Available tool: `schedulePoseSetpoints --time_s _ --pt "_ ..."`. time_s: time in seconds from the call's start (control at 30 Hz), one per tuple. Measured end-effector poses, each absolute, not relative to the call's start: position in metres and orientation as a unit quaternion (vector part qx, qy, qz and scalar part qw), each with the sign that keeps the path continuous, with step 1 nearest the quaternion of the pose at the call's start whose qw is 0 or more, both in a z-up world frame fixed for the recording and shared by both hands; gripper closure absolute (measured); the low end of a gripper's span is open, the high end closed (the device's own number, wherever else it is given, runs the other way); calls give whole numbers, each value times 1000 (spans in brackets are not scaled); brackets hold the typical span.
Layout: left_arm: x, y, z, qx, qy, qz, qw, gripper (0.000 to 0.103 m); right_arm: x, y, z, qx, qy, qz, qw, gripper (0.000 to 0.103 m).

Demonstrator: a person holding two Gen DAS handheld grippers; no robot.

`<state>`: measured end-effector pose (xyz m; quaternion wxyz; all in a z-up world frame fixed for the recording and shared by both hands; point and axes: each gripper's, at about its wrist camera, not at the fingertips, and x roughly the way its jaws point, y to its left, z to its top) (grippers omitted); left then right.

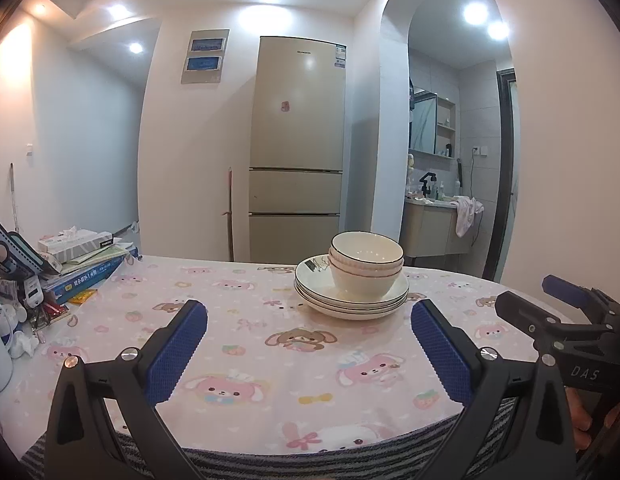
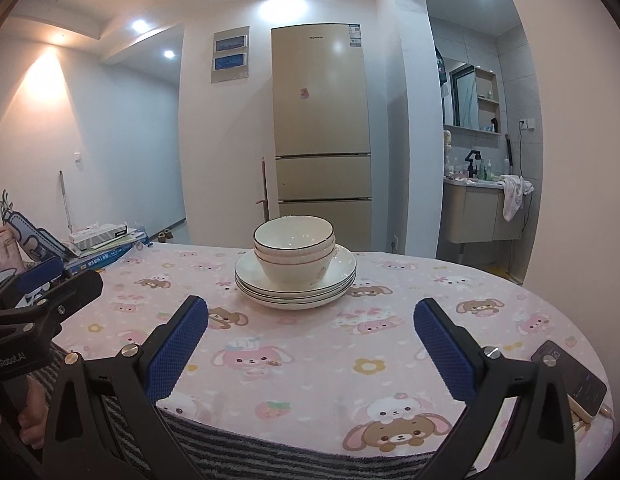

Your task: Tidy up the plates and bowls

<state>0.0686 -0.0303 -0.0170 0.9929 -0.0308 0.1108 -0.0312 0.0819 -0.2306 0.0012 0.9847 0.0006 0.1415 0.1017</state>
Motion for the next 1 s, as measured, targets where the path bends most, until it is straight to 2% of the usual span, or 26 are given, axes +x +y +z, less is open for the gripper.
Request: schedulePoseSetpoints --time_s 1.0 --pt "66 -30 -16 -32 113 -24 993 0 77 -228 3 -10 136 100 986 0"
